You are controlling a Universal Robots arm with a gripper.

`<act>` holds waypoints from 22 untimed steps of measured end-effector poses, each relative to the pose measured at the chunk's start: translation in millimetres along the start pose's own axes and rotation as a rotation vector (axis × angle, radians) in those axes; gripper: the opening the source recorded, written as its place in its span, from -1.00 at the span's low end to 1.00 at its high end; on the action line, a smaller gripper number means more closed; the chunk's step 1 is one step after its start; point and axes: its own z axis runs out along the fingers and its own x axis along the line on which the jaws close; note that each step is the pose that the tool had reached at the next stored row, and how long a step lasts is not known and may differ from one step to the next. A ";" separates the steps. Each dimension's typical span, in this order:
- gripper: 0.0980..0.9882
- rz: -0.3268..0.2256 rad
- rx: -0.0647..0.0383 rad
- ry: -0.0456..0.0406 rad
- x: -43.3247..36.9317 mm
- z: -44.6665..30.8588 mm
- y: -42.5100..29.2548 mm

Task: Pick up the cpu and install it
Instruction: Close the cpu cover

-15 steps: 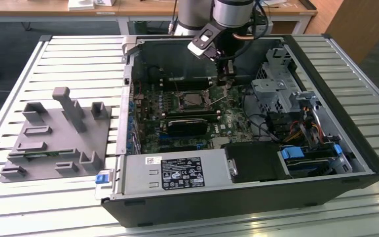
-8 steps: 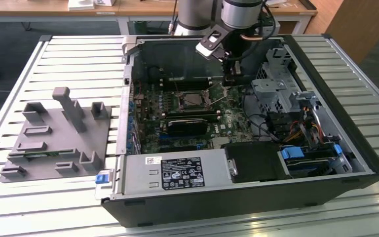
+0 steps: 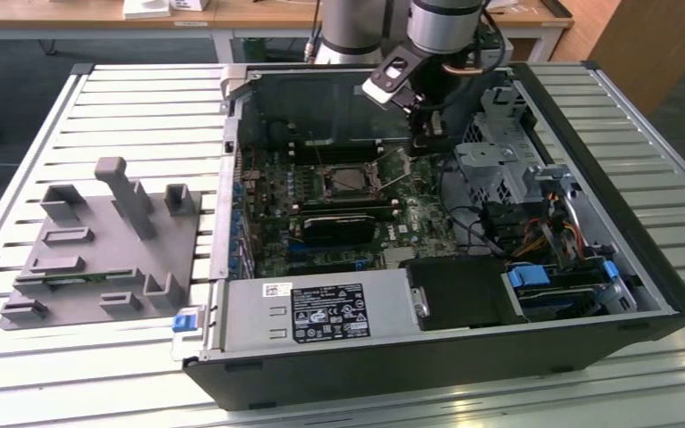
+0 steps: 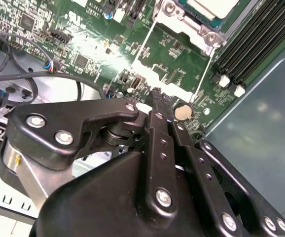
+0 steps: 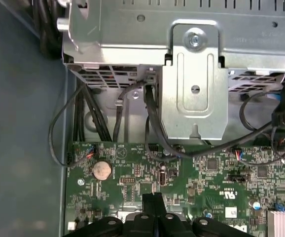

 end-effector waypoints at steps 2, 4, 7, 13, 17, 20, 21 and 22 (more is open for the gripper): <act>-0.98 0.000 0.000 -0.0001 0.2 0.7 2.2; -0.98 0.000 0.000 0.0000 0.4 1.3 3.9; -0.98 0.000 0.000 0.0000 0.7 2.5 6.1; -0.98 0.000 0.000 0.0000 1.3 6.4 9.3; -0.98 0.000 0.000 0.0000 1.9 10.0 10.7; -0.98 0.000 0.000 0.0000 2.2 13.8 10.7; -0.98 0.000 0.000 0.0000 2.3 15.2 10.7; -0.98 0.000 0.000 0.0000 2.4 16.3 10.7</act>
